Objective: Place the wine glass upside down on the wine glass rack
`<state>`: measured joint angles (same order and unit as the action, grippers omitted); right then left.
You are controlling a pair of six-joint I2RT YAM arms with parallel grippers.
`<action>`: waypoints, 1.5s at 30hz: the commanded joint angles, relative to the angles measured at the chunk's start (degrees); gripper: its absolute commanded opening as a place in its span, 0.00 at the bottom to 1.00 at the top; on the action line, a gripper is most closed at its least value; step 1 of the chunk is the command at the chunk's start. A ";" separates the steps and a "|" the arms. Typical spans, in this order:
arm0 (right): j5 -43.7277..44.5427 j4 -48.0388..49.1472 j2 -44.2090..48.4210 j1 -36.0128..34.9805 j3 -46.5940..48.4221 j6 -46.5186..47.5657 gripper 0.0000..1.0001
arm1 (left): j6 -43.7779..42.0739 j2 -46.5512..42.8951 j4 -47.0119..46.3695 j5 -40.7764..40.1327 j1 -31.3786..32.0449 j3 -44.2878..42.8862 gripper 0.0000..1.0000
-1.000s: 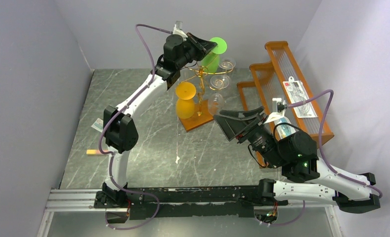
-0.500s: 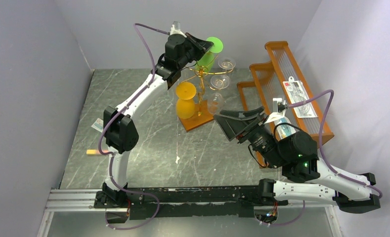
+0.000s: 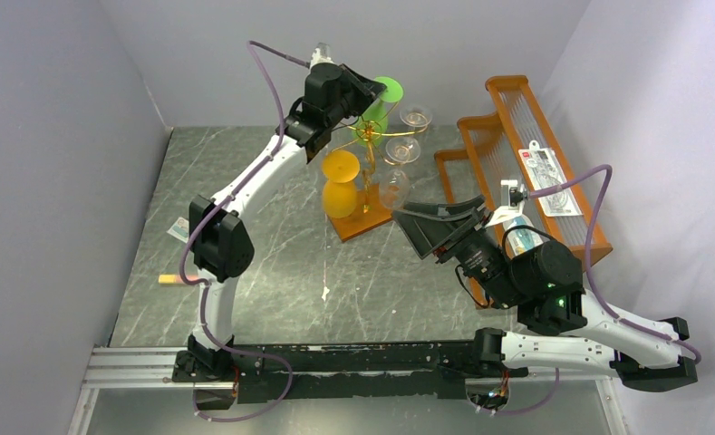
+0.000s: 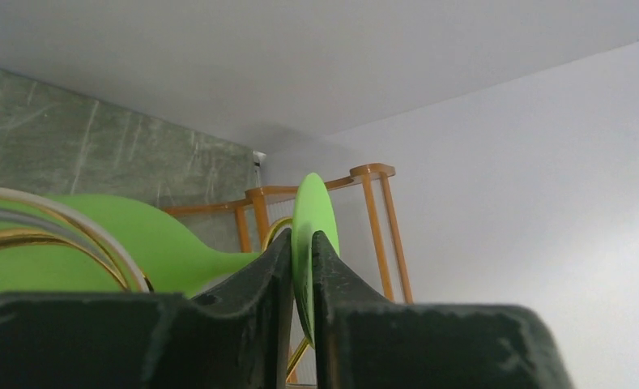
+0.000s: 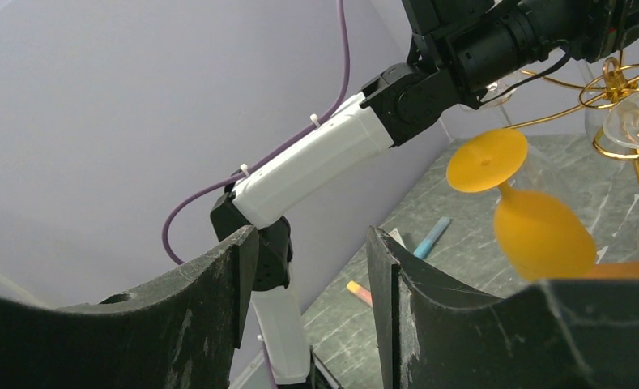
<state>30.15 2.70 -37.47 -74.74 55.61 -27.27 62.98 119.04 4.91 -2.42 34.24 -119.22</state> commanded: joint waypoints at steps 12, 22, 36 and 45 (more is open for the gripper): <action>-0.71 1.49 0.44 -0.23 -0.93 -1.35 0.55 | -7.35 -7.52 4.49 -4.94 0.29 0.48 0.45; 0.12 0.99 0.30 -0.23 -0.91 -2.25 0.55 | -12.73 -14.72 7.75 -8.33 0.30 5.57 0.59; 15.46 -27.88 -2.87 -0.18 10.77 -11.37 0.61 | -37.48 -35.65 18.95 -6.72 0.30 15.99 0.87; 22.19 -50.09 -8.00 -0.21 19.24 -13.78 1.00 | -47.51 -61.91 37.59 -15.76 0.28 31.40 0.96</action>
<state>47.29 -33.98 -43.94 -74.74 71.90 -39.42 21.65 66.30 31.35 -13.34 34.24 -93.82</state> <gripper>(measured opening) 0.956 0.963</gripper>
